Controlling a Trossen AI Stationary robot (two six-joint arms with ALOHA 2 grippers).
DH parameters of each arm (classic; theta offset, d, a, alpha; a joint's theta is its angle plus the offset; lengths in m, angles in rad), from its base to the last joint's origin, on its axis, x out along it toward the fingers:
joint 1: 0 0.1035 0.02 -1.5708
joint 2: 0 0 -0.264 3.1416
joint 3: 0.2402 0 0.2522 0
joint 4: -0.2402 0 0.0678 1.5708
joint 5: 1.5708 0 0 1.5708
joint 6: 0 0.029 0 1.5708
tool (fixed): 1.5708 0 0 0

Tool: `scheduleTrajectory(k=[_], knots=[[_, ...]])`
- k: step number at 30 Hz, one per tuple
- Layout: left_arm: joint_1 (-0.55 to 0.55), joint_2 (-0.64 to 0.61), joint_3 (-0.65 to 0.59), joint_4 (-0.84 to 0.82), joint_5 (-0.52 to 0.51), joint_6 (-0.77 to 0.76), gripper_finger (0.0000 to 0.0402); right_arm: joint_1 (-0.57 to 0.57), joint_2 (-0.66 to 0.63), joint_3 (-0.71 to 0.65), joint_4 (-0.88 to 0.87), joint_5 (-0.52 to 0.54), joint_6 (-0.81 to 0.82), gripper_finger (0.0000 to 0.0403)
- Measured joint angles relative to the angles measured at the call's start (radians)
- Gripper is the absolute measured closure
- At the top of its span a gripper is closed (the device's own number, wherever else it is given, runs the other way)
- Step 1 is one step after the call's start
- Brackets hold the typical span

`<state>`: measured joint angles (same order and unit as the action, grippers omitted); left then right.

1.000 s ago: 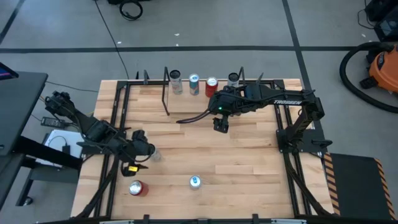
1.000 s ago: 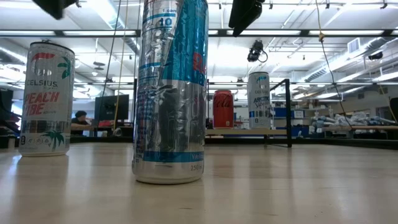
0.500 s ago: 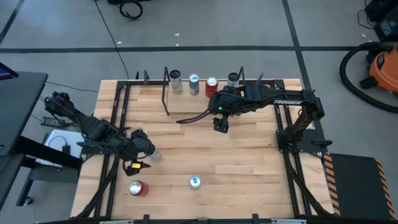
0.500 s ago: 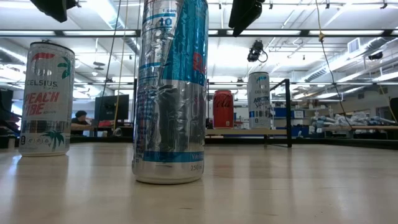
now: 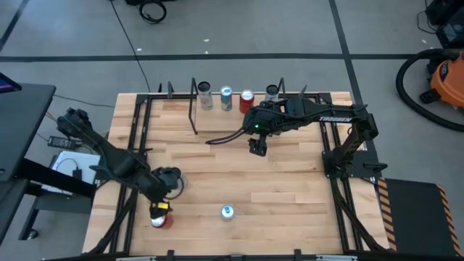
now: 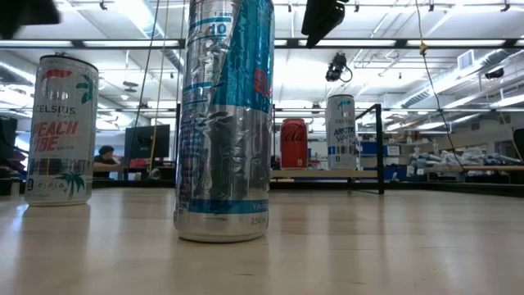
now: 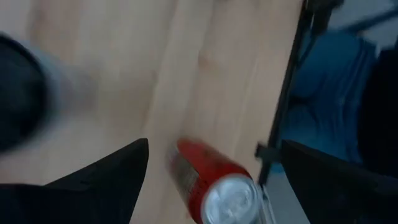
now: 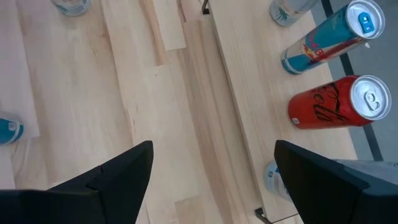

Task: Place canned beverage on shelf
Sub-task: Align the red and black soda can with the red and black soda can on the shelf

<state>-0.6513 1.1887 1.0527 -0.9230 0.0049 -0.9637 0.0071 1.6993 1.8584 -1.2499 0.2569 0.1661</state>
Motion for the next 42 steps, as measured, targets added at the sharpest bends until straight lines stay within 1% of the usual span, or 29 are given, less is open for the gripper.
scheduleTrajectory(k=[3,7,17,26,35,42], knots=[[-0.027,0.045,0.0,-0.001,0.063,-0.064,0.0037,0.0,0.0,0.0,0.0,0.0,0.0,0.0057],[-0.067,0.089,0.0,-0.002,0.101,-0.14,0.0037,0.0,0.0,0.0,0.0,0.0,0.0,0.0057],[-0.154,0.157,-0.001,0.0,0.103,-0.29,0.0037,0.0,0.0,0.0,0.0,0.001,0.0,0.0057],[-0.167,0.209,-0.002,0.009,0.105,-0.309,0.0037,0.0,0.0,0.0,0.0,0.004,0.0,0.0057],[-0.173,0.296,-0.002,0.007,0.108,-0.308,0.0037,0.0,0.0,0.0,-0.001,0.003,-0.006,0.0057],[-0.172,0.305,-0.002,0.006,0.135,-0.308,0.0037,0.0,0.0,0.0,0.0,0.003,-0.012,0.0057]])
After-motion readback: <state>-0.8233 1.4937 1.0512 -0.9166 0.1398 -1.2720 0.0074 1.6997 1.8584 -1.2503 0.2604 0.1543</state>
